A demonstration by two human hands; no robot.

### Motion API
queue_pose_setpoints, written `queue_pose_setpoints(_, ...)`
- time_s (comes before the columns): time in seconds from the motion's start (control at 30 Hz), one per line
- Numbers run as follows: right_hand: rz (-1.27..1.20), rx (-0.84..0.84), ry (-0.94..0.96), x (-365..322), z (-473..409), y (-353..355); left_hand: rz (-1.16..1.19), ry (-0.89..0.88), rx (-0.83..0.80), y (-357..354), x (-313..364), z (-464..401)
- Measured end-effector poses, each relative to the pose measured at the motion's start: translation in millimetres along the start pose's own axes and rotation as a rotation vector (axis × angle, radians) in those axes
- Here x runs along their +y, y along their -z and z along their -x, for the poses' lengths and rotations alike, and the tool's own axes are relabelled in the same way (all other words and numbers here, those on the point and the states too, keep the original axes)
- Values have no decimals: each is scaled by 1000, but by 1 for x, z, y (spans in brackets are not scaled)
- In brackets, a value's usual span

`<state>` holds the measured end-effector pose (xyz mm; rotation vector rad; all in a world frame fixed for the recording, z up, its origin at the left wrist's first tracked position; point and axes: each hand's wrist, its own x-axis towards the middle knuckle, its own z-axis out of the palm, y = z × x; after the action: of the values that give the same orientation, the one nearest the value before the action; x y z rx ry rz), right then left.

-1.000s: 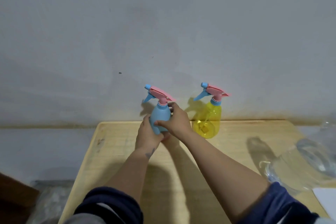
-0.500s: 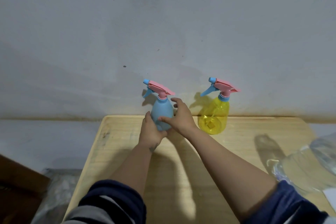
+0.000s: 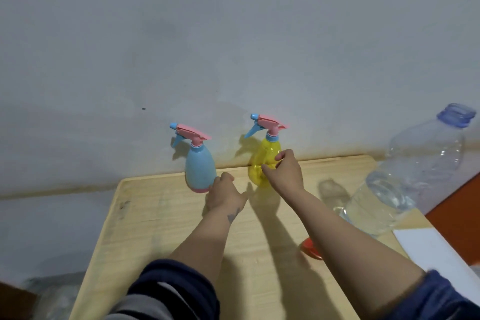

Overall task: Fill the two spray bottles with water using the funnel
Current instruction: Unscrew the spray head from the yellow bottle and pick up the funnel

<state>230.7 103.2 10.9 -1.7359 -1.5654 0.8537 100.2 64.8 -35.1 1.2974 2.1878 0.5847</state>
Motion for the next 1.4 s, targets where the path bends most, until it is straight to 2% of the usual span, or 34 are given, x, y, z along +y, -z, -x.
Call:
queue_pose_setpoints(0.13, 3, 67, 5, 1, -21, 8, 68, -110, -14, -11, 29, -13)
queue_pose_setpoints(0.4, -165, 62, 89, -11, -60, 6, 141, -162, 12, -29, 62, -47)
queue_pose_setpoints(0.6, -213, 121, 132, -13, -58, 2, 159, -179, 51, -35, 63, -44)
queue_pose_setpoints(0.8, -208, 102, 165, -27, -36, 2, 243, -255, 115, -10, 48, -9)
queue_pose_setpoints(0.9, -225, 14, 204, -36, -20, 7, 260, -284, 73, 11, 33, 9)
queue_pose_setpoints(1.03, -317, -290, 244, -42, 14, 11, 335, -270, 5, 35, 8, 36)
queue_pose_setpoints(1.1, -375, -366, 209, -44, 37, 5, 353, -273, 7, 42, -3, 53)
queue_pose_setpoints(1.2, -467, -316, 114, -47, 69, -9, 374, -256, 29, 48, -19, 79)
queue_pose_setpoints(1.4, -539, -162, 170, -58, 135, -18, 370, -207, 54, 62, -43, 129)
